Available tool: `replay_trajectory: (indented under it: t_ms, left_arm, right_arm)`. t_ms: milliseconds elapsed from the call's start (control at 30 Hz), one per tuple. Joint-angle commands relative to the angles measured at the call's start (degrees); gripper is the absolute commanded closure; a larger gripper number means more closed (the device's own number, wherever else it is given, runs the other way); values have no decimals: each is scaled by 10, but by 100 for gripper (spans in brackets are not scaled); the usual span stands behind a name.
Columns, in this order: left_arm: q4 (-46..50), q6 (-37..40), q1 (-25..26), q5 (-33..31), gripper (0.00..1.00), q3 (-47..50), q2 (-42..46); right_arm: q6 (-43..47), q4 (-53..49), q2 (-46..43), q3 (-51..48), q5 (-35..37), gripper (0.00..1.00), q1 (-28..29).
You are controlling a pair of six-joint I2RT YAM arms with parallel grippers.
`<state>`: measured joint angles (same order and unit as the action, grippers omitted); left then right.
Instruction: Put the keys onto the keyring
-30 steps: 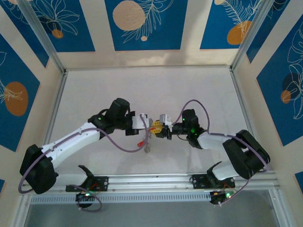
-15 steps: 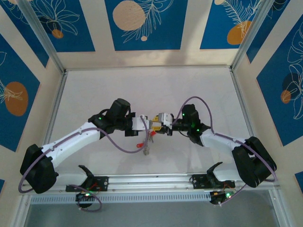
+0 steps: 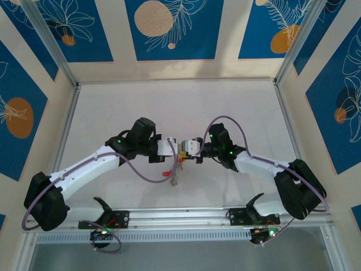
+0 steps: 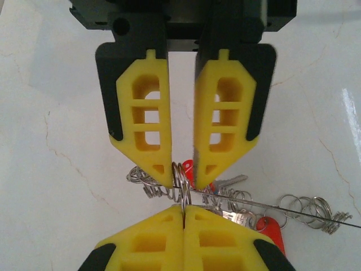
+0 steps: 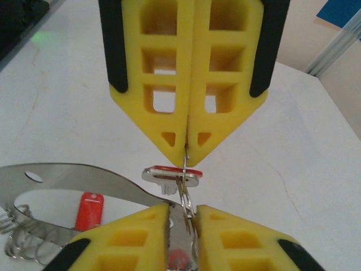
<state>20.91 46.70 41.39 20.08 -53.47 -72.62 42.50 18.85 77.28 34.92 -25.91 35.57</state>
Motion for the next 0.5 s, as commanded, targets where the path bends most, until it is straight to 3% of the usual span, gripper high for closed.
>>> replay_trajectory:
  t_ms: [0, 167, 467]
  left_arm:
    - [10, 7, 5, 11, 100, -18, -4]
    - [10, 13, 4, -15, 100, -6, 0]
    - [-31, 13, -5, -53, 100, 52, 20]
  right_arm:
    - [25, -21, 5, 15, 17, 84, 6]
    - [10, 1, -2, 3, 17, 100, 4]
    - [-135, 165, 3, -64, -44, 100, -22]
